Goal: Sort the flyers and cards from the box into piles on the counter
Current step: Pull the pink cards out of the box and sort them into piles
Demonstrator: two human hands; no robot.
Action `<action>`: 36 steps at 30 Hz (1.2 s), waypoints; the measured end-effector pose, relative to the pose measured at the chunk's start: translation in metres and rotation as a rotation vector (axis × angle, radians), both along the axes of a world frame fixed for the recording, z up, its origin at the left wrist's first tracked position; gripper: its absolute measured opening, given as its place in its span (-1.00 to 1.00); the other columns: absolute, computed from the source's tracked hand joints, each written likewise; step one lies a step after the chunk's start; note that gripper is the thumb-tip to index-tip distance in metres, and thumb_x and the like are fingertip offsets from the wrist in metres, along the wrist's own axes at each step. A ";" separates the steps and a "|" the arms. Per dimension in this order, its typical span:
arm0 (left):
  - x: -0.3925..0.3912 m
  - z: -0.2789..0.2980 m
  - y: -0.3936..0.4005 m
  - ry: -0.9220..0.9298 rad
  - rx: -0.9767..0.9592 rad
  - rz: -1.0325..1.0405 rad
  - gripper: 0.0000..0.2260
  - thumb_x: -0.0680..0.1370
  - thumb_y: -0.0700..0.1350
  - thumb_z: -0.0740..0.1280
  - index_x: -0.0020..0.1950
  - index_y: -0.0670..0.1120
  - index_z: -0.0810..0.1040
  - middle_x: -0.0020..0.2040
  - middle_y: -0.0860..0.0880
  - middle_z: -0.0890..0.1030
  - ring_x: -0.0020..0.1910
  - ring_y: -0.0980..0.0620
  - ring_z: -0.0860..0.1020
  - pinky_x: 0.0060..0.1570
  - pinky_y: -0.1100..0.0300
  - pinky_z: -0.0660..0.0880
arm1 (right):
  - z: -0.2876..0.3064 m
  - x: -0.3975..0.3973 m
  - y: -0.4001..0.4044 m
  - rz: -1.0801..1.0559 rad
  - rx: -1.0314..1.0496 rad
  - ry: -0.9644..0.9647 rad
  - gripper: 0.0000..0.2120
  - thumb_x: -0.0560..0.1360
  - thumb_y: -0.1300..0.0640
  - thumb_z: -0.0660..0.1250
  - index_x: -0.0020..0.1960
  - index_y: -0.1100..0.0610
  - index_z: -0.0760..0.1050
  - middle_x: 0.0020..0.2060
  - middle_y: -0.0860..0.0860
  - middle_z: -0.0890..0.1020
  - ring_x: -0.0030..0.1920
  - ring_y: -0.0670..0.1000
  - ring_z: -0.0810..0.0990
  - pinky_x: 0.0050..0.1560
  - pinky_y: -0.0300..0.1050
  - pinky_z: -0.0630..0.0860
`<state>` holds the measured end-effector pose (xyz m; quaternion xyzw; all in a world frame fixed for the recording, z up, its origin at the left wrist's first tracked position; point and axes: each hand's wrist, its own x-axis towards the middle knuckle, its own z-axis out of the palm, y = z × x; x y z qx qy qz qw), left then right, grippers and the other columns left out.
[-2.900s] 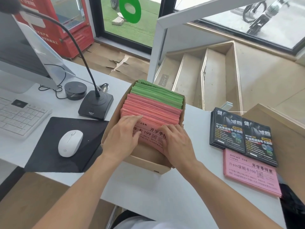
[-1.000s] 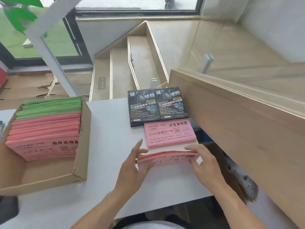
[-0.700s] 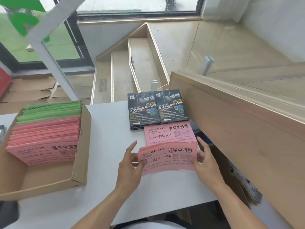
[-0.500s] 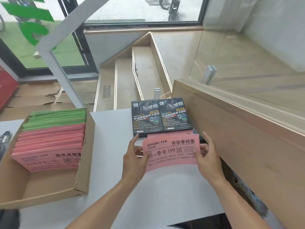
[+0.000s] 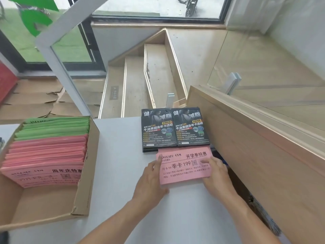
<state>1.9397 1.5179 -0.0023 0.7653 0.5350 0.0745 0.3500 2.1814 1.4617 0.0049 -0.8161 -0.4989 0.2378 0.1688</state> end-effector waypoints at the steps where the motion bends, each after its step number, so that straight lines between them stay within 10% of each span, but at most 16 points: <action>1: 0.002 -0.001 0.001 0.023 0.036 -0.012 0.02 0.45 -0.04 0.48 0.64 0.07 -0.22 0.52 0.05 0.22 0.44 0.04 0.25 0.32 0.20 0.37 | -0.001 0.000 0.001 0.024 -0.017 -0.015 -0.48 0.42 0.36 0.32 0.28 -0.09 0.44 0.38 -0.06 0.32 0.25 -0.07 0.25 0.22 -0.21 0.27; 11: 0.017 0.001 0.023 0.094 0.086 -0.020 -0.17 0.55 -0.14 0.37 0.66 0.03 -0.09 0.45 -0.07 0.39 0.34 -0.07 0.42 0.28 0.14 0.39 | 0.002 0.006 0.024 -0.059 -0.028 -0.048 -0.51 0.38 0.38 0.28 0.20 -0.04 0.44 0.29 -0.03 0.44 0.10 0.02 0.36 0.06 -0.11 0.37; 17: 0.014 -0.003 0.015 -0.043 0.014 0.046 -0.15 0.49 -0.16 0.43 0.65 0.01 0.02 0.52 0.02 0.31 0.39 0.03 0.37 0.37 0.27 0.29 | 0.007 0.002 0.021 -0.012 -0.047 -0.266 -0.42 0.42 0.23 0.35 0.40 -0.04 0.35 0.46 0.05 0.25 0.42 0.12 0.21 0.39 0.03 0.27; 29: -0.010 -0.012 -0.009 -0.189 -0.045 0.142 -0.21 0.49 0.02 0.50 0.60 0.15 0.13 0.59 0.21 0.07 0.47 0.11 0.36 0.43 0.10 0.36 | 0.010 -0.040 0.005 0.161 0.040 -0.308 -0.45 0.46 0.24 0.26 0.41 -0.04 0.32 0.35 -0.05 0.34 0.34 0.00 0.29 0.37 -0.08 0.31; 36: -0.064 0.011 -0.021 -0.442 0.172 0.223 -0.53 0.51 -0.11 0.51 0.39 0.12 0.52 0.44 0.33 0.38 0.26 0.23 0.52 0.23 0.13 0.53 | 0.013 -0.051 0.008 0.254 -0.144 -0.435 -0.41 0.46 0.20 0.21 0.47 -0.02 0.21 0.37 -0.03 0.32 0.32 0.05 0.33 0.24 -0.03 0.41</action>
